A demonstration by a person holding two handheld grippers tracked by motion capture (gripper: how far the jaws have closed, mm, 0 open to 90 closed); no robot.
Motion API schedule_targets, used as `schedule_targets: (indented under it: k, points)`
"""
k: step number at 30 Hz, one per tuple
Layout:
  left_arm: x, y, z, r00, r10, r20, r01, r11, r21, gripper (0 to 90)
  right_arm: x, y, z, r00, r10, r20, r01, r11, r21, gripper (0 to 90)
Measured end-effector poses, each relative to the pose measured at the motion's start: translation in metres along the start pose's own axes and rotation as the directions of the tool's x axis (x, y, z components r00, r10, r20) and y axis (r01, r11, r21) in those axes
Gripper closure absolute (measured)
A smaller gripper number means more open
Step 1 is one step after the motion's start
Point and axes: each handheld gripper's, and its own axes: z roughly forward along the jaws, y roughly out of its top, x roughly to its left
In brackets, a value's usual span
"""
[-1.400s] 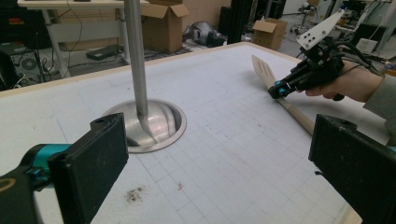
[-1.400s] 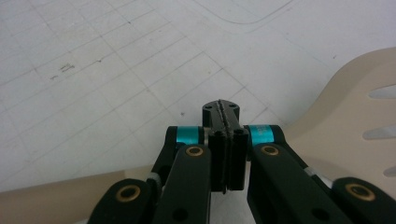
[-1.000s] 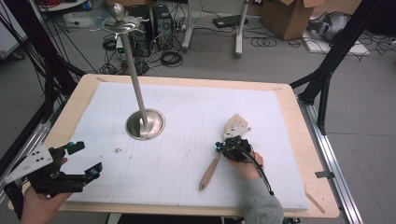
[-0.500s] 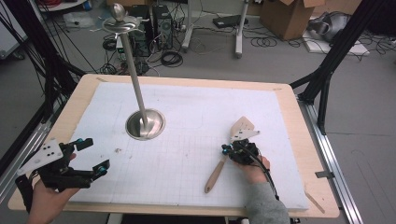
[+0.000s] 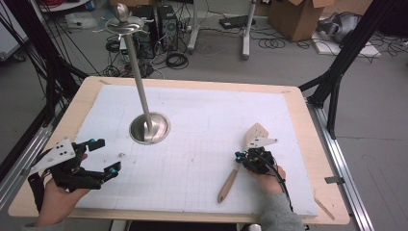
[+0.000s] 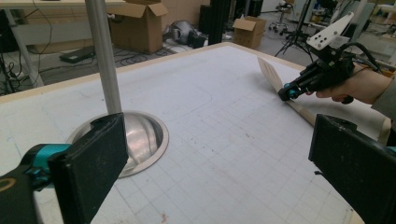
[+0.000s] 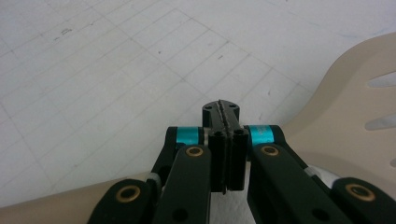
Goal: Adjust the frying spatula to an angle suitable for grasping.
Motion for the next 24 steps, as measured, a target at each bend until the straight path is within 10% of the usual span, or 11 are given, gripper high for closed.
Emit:
schedule_targets:
  k: [12, 24]
  points:
    - [0.0, 0.0, 0.011, 0.9998, 0.0, 0.018, 0.0, 0.9999, 0.01, 5.2, 0.002, -0.008, -0.008, 0.9995, -0.002, 0.032, 0.003, 1.0, -0.019, 90.0]
    - [0.001, 0.007, 0.019, 0.9992, 0.007, 0.04, -0.007, 0.9999, -0.011, 5.2, -0.001, -0.028, -0.045, 0.9898, -0.051, -0.133, 0.038, 0.994, -0.099, 90.0]
